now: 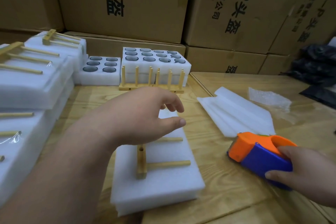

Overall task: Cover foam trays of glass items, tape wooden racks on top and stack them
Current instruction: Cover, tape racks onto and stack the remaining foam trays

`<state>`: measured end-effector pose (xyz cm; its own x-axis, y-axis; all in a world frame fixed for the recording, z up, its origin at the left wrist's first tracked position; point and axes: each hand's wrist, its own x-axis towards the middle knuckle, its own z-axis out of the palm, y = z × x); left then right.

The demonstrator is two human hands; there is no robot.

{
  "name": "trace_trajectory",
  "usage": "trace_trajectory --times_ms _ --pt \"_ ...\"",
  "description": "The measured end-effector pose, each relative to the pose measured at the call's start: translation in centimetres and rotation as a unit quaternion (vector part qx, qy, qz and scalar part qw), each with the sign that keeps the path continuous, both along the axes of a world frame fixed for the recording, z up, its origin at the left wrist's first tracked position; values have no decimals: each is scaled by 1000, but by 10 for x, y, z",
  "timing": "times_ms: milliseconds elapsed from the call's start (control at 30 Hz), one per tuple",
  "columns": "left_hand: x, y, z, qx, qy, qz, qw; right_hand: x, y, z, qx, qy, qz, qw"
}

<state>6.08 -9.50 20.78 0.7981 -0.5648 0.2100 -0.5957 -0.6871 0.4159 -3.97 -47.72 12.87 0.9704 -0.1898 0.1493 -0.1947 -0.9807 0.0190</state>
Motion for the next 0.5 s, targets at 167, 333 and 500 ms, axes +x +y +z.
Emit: trace_trajectory --times_ms 167,333,500 --pt "2 5 4 -108 -24 -20 994 -4 49 11 63 -168 128 975" --pt "-1 18 14 -201 15 -116 973 31 95 30 109 -252 278 921" --pt "-3 37 29 -223 9 -136 965 89 136 56 174 -271 367 873"
